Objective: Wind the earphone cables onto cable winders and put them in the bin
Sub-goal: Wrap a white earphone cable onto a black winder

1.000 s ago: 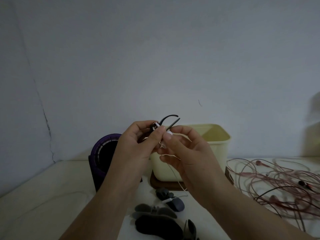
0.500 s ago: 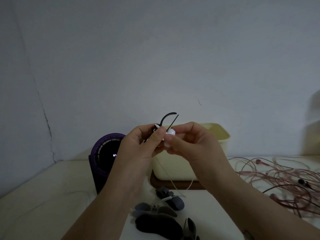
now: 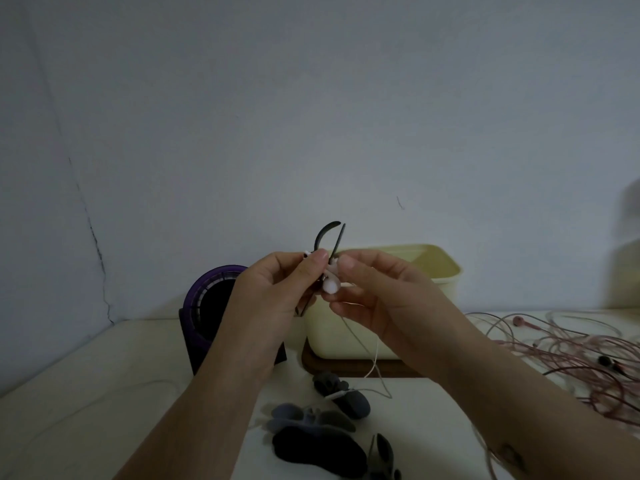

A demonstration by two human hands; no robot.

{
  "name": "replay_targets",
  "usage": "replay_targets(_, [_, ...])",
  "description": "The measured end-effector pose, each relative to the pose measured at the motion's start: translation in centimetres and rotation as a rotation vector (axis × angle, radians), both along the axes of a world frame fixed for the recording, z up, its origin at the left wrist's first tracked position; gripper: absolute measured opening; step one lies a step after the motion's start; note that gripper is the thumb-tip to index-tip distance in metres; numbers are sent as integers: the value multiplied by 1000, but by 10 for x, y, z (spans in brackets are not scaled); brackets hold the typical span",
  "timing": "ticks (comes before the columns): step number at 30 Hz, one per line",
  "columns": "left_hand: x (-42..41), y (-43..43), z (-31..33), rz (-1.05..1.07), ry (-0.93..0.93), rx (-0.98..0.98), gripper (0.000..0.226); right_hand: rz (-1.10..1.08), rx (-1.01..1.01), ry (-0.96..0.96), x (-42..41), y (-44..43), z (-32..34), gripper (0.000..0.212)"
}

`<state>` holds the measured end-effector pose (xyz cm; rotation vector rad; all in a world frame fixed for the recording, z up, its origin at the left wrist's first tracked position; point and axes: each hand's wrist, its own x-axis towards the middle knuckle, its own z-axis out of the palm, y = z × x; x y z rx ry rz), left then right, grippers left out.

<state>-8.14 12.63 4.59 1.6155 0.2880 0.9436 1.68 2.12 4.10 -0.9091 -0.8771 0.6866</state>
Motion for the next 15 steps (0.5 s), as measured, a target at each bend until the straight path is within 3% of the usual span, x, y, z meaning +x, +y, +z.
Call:
replay_targets(3, [2, 0, -2, 49, -26, -21, 46, -54, -3, 2, -2, 2, -2, 32])
replay_targets(7, [4, -4, -2, 52, -57, -21, 36, -194, 44, -87, -6, 6, -6, 14])
replay_targets(15, [-1, -5, 2, 68, -37, 92, 51, -142, 44, -43, -4, 4, -4, 11])
